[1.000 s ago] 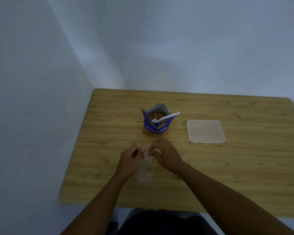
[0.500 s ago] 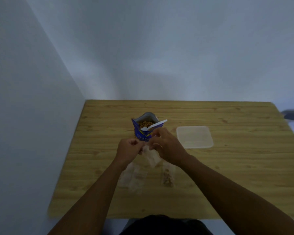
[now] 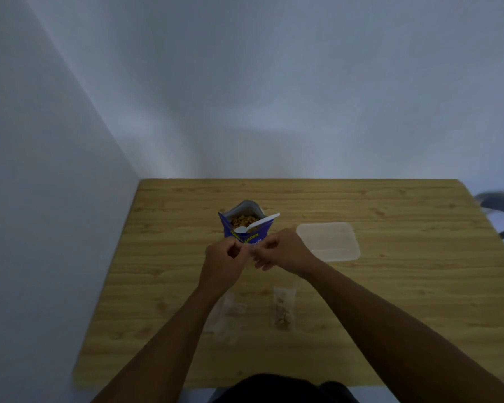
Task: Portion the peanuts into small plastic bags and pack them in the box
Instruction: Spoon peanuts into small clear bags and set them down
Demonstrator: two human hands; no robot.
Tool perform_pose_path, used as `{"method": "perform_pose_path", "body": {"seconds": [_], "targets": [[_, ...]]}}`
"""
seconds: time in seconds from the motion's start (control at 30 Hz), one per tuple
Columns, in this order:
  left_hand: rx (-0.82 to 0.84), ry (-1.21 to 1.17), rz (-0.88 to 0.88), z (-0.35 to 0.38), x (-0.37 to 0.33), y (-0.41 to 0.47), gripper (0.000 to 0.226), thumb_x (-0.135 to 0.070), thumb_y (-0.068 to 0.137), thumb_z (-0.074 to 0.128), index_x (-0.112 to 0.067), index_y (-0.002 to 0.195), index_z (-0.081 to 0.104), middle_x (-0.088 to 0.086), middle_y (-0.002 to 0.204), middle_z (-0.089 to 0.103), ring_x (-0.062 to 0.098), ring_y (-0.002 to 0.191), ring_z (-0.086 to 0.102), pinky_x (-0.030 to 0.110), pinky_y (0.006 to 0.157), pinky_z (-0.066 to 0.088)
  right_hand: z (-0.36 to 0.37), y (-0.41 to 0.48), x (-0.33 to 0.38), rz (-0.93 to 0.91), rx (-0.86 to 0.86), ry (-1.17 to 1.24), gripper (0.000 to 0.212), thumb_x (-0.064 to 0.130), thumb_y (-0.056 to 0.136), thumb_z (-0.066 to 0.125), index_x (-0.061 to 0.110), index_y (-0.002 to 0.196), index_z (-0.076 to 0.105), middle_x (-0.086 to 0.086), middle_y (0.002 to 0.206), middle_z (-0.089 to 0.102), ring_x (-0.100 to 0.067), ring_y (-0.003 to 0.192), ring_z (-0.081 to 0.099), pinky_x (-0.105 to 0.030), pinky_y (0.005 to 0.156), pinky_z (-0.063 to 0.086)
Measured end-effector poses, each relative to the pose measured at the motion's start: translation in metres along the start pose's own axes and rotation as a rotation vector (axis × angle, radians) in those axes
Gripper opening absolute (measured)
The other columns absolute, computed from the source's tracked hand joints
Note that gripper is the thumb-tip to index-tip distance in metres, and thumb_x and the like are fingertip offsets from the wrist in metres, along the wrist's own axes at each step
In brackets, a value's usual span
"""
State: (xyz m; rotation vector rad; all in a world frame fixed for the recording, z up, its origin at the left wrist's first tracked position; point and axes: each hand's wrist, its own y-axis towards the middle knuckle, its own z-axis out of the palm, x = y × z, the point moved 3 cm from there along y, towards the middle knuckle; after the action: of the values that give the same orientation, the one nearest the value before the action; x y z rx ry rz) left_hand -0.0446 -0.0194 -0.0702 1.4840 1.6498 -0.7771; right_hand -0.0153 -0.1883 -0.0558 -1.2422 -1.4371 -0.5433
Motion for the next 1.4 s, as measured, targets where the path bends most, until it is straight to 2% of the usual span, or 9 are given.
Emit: {"method": "perform_pose_path", "body": {"seconds": [0.07,0.17,0.33,0.5,0.6,0.83,1.03,1.2,1.4], "targets": [[0.055,-0.003,0.006,0.003,0.001,0.000,0.021,-0.019,0.087,0.070,-0.012,0.068,0.063,0.001,0.059,0.058,0.006,0.052,0.047,0.026,0.051,0.039,-0.001,0.002,-0.004,0.043,-0.013,0.117,0.007,0.008,0.086,0.076,0.005,0.091,0.080,-0.022,0.080,0.075,-0.035,0.075,0.075,-0.045,0.075,0.064],[0.127,-0.074,-0.022,0.005,0.005,0.001,0.012,-0.029,0.084,0.074,-0.020,0.089,0.068,-0.003,0.082,0.066,0.007,0.071,0.061,0.023,0.062,0.047,-0.004,0.004,-0.005,0.014,-0.010,0.136,0.022,-0.005,0.082,0.074,0.015,0.087,0.081,-0.022,0.076,0.074,-0.023,0.066,0.070,-0.035,0.069,0.063],[0.258,0.039,0.176,0.000,-0.002,0.007,0.076,-0.051,0.066,0.078,-0.019,0.131,0.056,-0.012,0.126,0.053,-0.001,0.113,0.052,0.012,0.094,0.043,-0.009,0.011,-0.005,-0.028,-0.028,0.006,0.027,-0.009,0.083,0.067,0.009,0.098,0.080,-0.013,0.083,0.076,-0.008,0.066,0.067,-0.024,0.065,0.057],[0.257,0.110,0.276,-0.002,-0.010,0.017,0.051,-0.044,0.068,0.082,-0.022,0.112,0.068,-0.011,0.106,0.066,0.000,0.095,0.060,0.017,0.078,0.047,-0.014,0.017,0.004,-0.072,-0.009,-0.031,0.010,0.008,0.080,0.081,0.010,0.090,0.082,-0.008,0.083,0.079,-0.016,0.075,0.071,-0.028,0.070,0.057],[0.220,0.090,0.271,-0.004,-0.016,0.018,0.038,-0.040,0.068,0.081,-0.022,0.100,0.072,-0.008,0.092,0.071,0.002,0.084,0.064,0.015,0.069,0.048,-0.018,0.019,0.009,-0.100,0.008,-0.051,0.008,0.005,0.079,0.081,0.006,0.087,0.082,-0.005,0.076,0.077,-0.005,0.067,0.068,-0.018,0.065,0.053],[0.198,0.253,0.340,-0.007,-0.019,0.024,0.052,-0.056,0.063,0.080,-0.031,0.107,0.071,-0.014,0.093,0.072,0.001,0.082,0.065,0.020,0.071,0.050,-0.017,0.026,0.012,-0.114,0.036,-0.107,0.009,0.004,0.076,0.081,0.010,0.082,0.082,-0.011,0.076,0.077,-0.014,0.068,0.064,-0.033,0.065,0.050],[0.076,0.396,0.463,-0.010,-0.018,0.023,0.043,-0.052,0.072,0.070,-0.026,0.106,0.071,-0.007,0.085,0.071,0.017,0.076,0.063,0.032,0.071,0.050,-0.014,0.029,0.022,-0.158,0.038,-0.061,0.008,-0.002,0.079,0.078,-0.002,0.087,0.080,0.019,0.063,0.071,0.007,0.060,0.063,-0.011,0.061,0.046],[0.087,0.394,0.369,-0.011,-0.011,0.024,0.047,-0.052,0.068,0.068,-0.028,0.109,0.070,-0.006,0.089,0.072,0.020,0.081,0.065,0.032,0.075,0.050,-0.011,0.034,0.019,-0.090,0.033,-0.034,0.007,0.003,0.080,0.079,0.001,0.086,0.081,0.007,0.070,0.073,0.006,0.061,0.064,-0.009,0.061,0.047],[0.055,0.188,0.225,-0.012,-0.006,0.021,0.042,-0.045,0.070,0.069,-0.023,0.107,0.071,-0.007,0.092,0.073,0.010,0.082,0.067,0.031,0.071,0.054,-0.009,0.037,0.015,-0.019,-0.032,0.104,0.013,0.014,0.075,0.085,0.013,0.087,0.081,-0.004,0.091,0.078,-0.018,0.089,0.073,-0.037,0.085,0.061]]}}
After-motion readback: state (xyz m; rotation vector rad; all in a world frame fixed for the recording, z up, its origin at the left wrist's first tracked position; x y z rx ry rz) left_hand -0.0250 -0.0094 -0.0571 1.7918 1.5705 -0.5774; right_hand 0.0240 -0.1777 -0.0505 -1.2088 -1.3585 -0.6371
